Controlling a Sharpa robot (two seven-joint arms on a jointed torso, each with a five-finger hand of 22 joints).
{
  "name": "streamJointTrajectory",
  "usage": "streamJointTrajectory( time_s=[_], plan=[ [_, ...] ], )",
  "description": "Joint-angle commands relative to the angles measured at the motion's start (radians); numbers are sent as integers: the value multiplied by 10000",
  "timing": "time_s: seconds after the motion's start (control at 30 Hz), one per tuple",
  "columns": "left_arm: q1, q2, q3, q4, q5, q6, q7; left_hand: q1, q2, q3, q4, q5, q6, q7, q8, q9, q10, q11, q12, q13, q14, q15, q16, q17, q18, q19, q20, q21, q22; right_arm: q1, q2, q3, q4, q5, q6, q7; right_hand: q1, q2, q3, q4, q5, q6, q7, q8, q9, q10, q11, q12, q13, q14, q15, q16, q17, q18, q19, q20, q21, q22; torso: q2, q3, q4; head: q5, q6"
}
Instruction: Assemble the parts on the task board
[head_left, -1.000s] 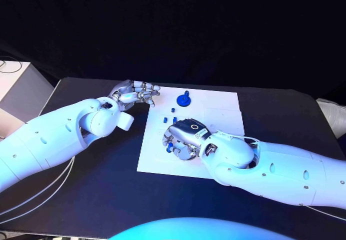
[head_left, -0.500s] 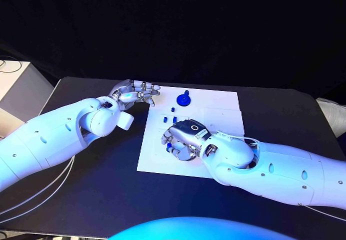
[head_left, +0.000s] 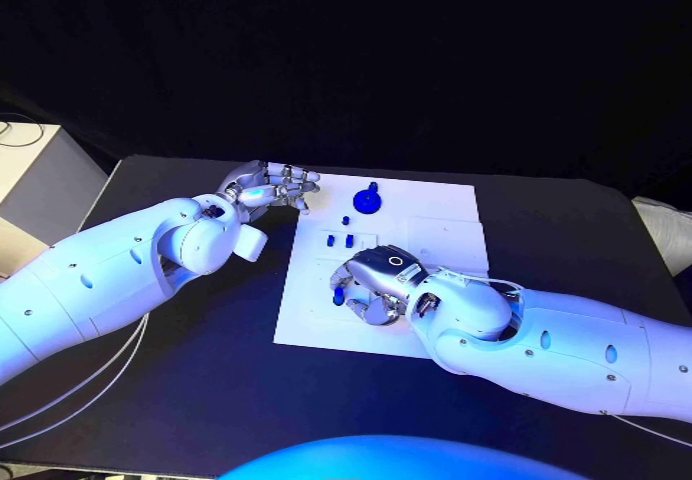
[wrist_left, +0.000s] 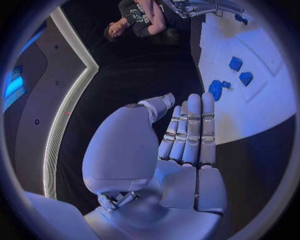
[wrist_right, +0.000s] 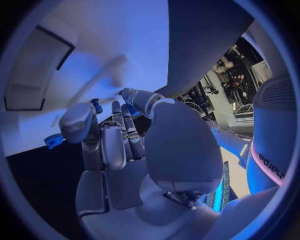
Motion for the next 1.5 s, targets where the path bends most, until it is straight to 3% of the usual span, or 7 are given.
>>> streamJointTrajectory(
  time_s=[0.03, 0.43, 0.7, 0.97, 1.13, 1.33, 1.5],
  plan=[
    [0, 5, 7, 18, -5, 172, 41, 3, 122, -14, 66, 29, -47, -12, -45, -15, -69, -3, 48, -10, 66, 29, -48, -5, 148, 68, -32, -53, -10, -9, -37, 3, 19, -64, -33, -37, 113, 2, -238, 3, -81, -142, 6, -77, -31, -215, 23, -23, -16, 315, 61, -61, -26, 81, -9, 72, -100, -62, 4, -1, 0, 1, 5],
    [0, 10, 7, 7, -13, 187, -7, 0, 135, -11, 97, 28, -46, -12, -45, -19, -82, -3, 73, -16, 67, 31, -50, -2, 148, 85, -30, -83, -36, -24, -238, 9, 185, -76, -745, 85, 864, 330, -1992, 280, -39, -425, -89, -372, -262, -1117, 152, 72, -12, 287, 162, -118, -147, 154, -2, 165, -666, -480, -5, -5, -1, -23, 44],
    [0, 18, 7, -9, -14, 192, -20, 0, 135, -11, 97, 28, -46, -12, -45, -19, -82, -3, 73, -16, 67, 31, -50, -2, 148, 85, -30, -83, -36, 3, -710, 105, 551, 479, -1829, 489, 980, 377, -2031, 443, 243, -418, -42, -390, -333, -795, 80, 299, 21, 286, 112, -118, -155, 152, 72, 133, -611, -450, -9, -3, -12, -72, 129],
    [0, 20, 6, -28, -14, 172, -6, 0, 146, -6, 111, 28, -43, -12, -44, -20, -85, -4, 83, -19, 68, 31, -50, 0, 148, 93, -30, -94, -45, 403, -1713, 251, 1006, 3172, -2828, 1715, 655, 146, -885, 763, 686, -209, 188, -320, -430, 192, -39, 663, 10, 214, -21, -333, -436, 280, -18, 6, -1512, -1104, -26, 13, -44, -252, 241],
    [-9, 27, 5, -48, -10, 151, 16, 0, 146, -6, 111, 28, -43, -12, -44, -20, -85, -4, 83, -19, 68, 31, -50, 0, 148, 93, -30, -94, -45, 885, -2721, 284, 1253, 5503, -2249, 1671, 122, 104, -783, 1057, 1006, 384, 91, 67, -245, 2128, -377, 1558, 460, 336, -237, -81, -44, 179, 212, -151, -888, -664, -67, 51, -133, -407, 321],
    [-89, 15, 5, -46, -7, 128, 25, -4, 153, -6, 125, 29, -38, -14, -41, -20, -83, -5, 95, -19, 71, 32, -48, 2, 148, 99, -29, -104, -54, 1147, -3675, 291, 1519, 6647, -1240, 563, -454, 165, -1425, 1447, 1005, 168, -124, 353, -54, 2530, -649, 3203, 2135, 543, -463, 492, 843, -14, 485, -383, 106, 78, -137, 116, -258, -615, 389],
    [-185, -11, 5, -19, -4, 101, 44, -4, 153, -6, 125, 29, -38, -14, -41, -20, -83, -5, 95, -19, 71, 32, -48, 2, 148, 99, -29, -104, -54, 1220, -4316, 275, 1681, 7216, -463, -275, -930, 311, -2115, 2077, 1900, 266, -400, 1268, 641, 2709, -861, 9482, 8943, 539, -616, 459, 750, -57, 541, -517, 422, 409, -189, 148, -322, -755, 396]
  ],
)
